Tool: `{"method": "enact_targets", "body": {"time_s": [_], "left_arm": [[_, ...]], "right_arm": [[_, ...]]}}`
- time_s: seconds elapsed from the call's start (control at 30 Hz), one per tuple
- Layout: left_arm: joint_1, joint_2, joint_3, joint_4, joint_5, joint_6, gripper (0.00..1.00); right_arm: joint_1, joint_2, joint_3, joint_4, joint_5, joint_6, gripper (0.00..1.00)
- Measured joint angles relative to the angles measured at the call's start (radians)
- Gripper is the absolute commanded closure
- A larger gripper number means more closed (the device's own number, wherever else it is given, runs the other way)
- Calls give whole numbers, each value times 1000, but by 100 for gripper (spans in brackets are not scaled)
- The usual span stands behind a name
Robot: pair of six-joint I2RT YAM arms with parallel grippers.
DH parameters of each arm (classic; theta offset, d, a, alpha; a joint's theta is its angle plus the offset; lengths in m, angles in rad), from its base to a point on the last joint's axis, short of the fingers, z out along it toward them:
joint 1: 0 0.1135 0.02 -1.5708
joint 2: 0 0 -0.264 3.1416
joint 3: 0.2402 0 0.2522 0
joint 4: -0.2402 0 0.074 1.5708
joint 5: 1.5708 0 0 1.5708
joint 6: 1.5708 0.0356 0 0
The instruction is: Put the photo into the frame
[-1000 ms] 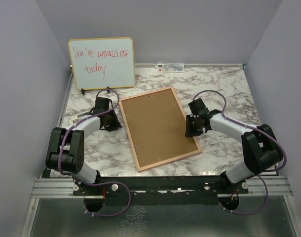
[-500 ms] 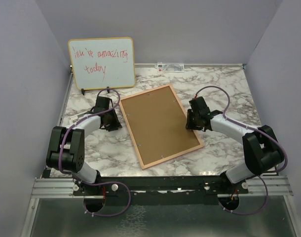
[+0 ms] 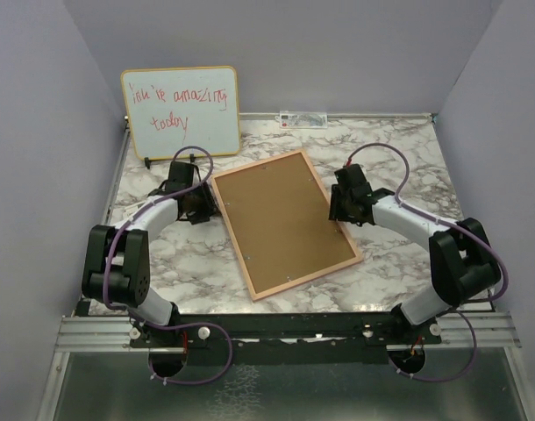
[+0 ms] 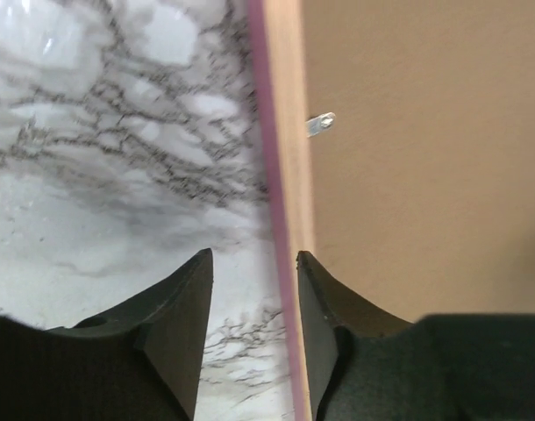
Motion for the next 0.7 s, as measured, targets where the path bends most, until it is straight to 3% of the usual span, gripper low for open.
{"method": "enact_targets", "body": {"time_s": [0.17,0.3,0.53,0.7], "left_arm": [[0,3,95,20,18,2,43],[0,64,208,81,21,5,39],[-31,352,482,184,22,40,34],[-55,549,680,214,38,86,32]], "right_arm": [[-9,41,21,-18,-11,3,51],[-12,90,134,-10,-89,19,52],[-13,261,303,162,-355,170,55],[-12,425,407,246,-455,309,55]]}}
